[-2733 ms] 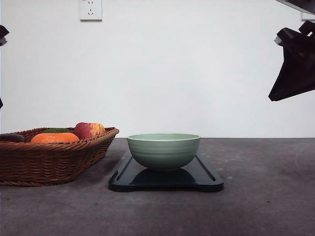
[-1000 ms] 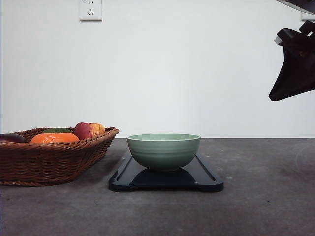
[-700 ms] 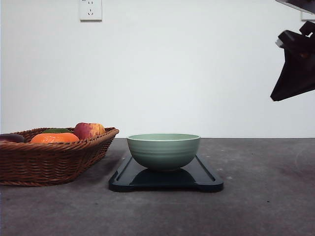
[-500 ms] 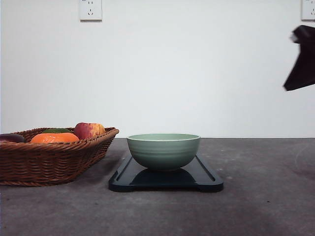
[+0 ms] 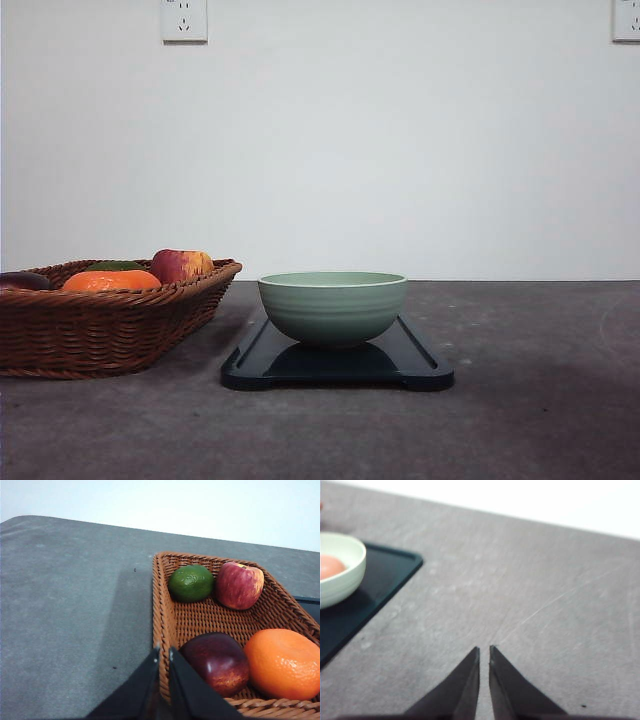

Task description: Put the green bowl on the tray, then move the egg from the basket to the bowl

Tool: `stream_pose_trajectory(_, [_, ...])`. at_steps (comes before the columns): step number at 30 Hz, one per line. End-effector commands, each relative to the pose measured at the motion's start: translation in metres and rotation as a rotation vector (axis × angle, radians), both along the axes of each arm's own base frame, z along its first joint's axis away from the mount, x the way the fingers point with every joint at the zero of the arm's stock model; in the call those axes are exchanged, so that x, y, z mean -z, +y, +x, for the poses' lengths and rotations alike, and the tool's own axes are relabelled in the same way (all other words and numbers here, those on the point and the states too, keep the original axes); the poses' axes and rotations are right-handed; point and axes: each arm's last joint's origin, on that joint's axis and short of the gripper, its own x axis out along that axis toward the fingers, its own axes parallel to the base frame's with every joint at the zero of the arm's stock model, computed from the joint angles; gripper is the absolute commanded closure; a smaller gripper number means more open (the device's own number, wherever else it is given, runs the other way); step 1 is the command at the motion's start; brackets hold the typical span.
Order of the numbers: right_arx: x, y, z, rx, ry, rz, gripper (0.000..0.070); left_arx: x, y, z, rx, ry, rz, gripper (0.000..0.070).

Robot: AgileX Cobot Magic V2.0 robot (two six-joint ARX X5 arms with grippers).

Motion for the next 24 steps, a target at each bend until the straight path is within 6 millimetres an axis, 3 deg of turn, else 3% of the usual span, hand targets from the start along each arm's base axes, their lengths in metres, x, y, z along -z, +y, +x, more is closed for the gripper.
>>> stream_pose_trajectory(1, [0.003, -0.001, -0.003, 0.021, -0.033, 0.016, 0.0672, 0.007, 0.000, 0.001, -0.004, 0.021, 0.000, 0.0680])
stream_pose_trajectory(10, [0.003, -0.008, -0.015, 0.184, -0.091, 0.014, 0.0673, 0.007, 0.000, 0.001, -0.004, 0.021, 0.000, 0.0680])
stream_pose_trajectory(24, [0.003, -0.012, -0.021, 0.223, -0.097, 0.041, 0.0672, 0.007, 0.000, 0.001, -0.004, 0.021, 0.000, 0.0680])
